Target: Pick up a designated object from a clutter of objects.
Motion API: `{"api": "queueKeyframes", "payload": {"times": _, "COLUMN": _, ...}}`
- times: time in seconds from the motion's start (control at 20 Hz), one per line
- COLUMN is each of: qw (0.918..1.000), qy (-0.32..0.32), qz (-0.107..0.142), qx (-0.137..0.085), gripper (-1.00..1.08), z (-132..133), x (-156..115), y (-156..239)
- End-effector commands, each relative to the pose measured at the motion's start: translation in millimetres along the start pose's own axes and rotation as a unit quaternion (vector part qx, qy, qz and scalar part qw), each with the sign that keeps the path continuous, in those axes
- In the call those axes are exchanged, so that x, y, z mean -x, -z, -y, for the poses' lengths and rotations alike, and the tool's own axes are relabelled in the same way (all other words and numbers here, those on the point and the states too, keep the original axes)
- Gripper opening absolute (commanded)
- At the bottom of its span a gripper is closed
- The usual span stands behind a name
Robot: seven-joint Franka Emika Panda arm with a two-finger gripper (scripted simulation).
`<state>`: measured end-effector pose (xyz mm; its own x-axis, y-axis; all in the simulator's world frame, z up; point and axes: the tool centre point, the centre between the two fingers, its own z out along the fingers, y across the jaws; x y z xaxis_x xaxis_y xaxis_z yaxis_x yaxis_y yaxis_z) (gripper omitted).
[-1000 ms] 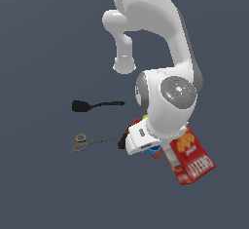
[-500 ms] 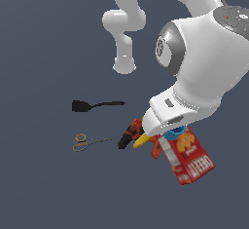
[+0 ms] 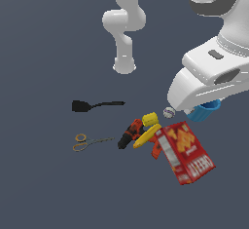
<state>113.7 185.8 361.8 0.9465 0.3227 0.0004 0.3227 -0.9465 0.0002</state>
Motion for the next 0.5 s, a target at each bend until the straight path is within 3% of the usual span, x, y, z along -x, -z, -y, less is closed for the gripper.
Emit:
{"api": "queueKeyframes", "payload": {"times": 0.0, "qw": 1.0000, "qy": -0.001, "qz": 0.000, "qx": 0.000, "gripper": -1.00, "z": 7, "x": -1, "y": 19}}
{"api": "queueKeyframes", "payload": {"times": 0.45, "qw": 1.0000, "qy": -0.001, "qz": 0.000, "qx": 0.000, "gripper": -1.00, "z": 21, "x": -6, "y": 56}}
